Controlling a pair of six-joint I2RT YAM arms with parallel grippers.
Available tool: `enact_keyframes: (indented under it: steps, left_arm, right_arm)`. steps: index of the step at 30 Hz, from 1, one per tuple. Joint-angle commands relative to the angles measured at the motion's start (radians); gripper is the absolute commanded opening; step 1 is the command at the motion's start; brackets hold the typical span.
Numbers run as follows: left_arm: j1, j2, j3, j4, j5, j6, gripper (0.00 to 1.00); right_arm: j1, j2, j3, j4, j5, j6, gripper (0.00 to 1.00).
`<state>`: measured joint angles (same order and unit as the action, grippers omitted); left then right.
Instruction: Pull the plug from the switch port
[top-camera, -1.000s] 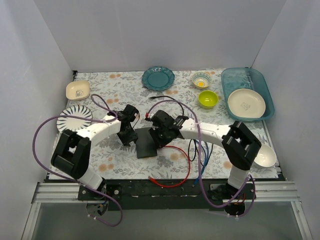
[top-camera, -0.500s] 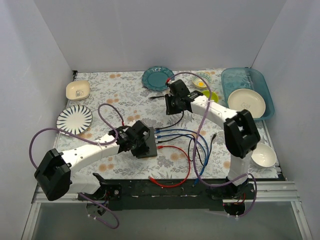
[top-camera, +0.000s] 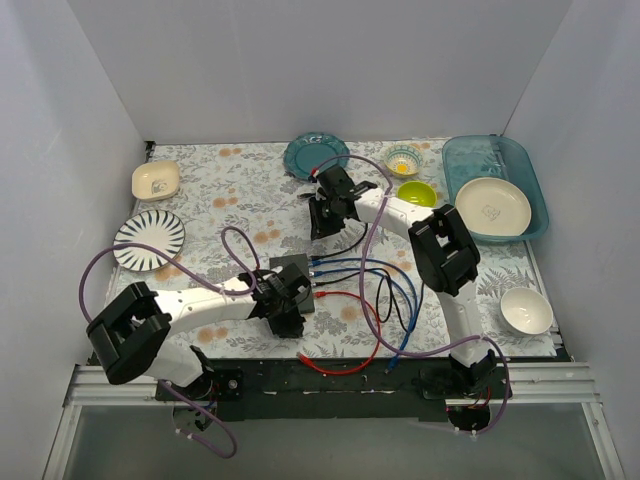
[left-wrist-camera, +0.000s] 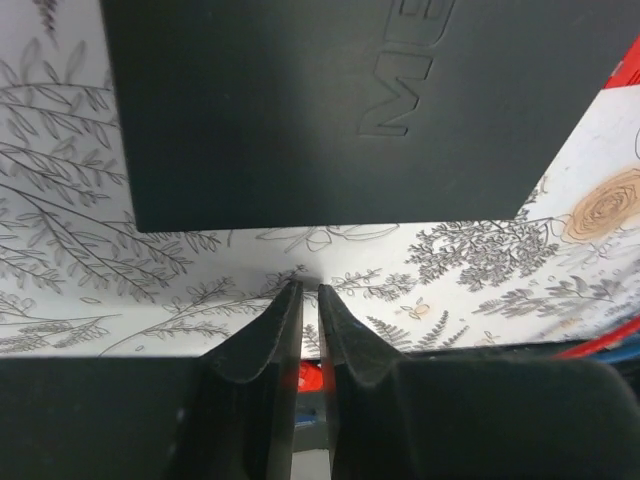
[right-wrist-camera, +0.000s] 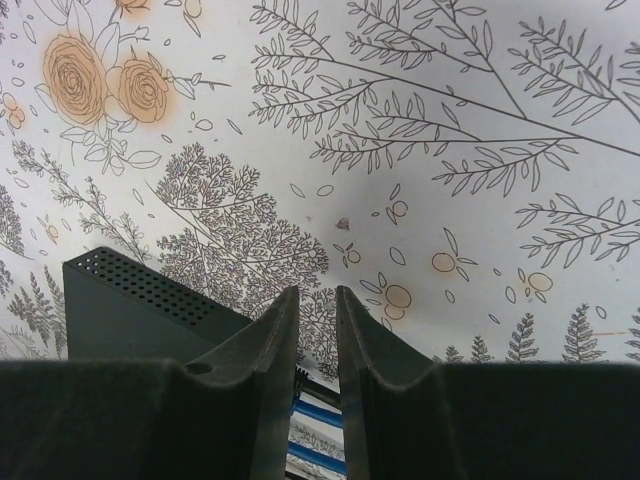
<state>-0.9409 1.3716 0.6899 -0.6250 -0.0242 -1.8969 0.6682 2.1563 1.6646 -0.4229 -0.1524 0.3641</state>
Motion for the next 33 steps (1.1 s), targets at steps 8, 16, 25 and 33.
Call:
enact_keyframes:
  steps: [8, 16, 25, 33]
  left_arm:
    - [0.079, 0.063, -0.055, -0.03, 0.007, -0.083, 0.2]
    - [0.171, 0.012, -0.107, -0.018, 0.018, -0.059, 0.2]
    - [0.339, 0.053, -0.064, 0.028, 0.017, 0.019, 0.21]
    - [0.447, 0.311, 0.146, 0.1, 0.052, 0.088, 0.21]
  right_arm:
    - [0.016, 0.052, 0.059, 0.068, -0.104, 0.016, 0.31]
    - [0.071, 0.149, 0.103, 0.062, -0.2, 0.016, 0.32]
    - [0.079, -0.008, -0.153, 0.11, -0.194, 0.009, 0.3]
    - [0.071, -0.098, -0.279, 0.095, -0.191, 0.022, 0.3]
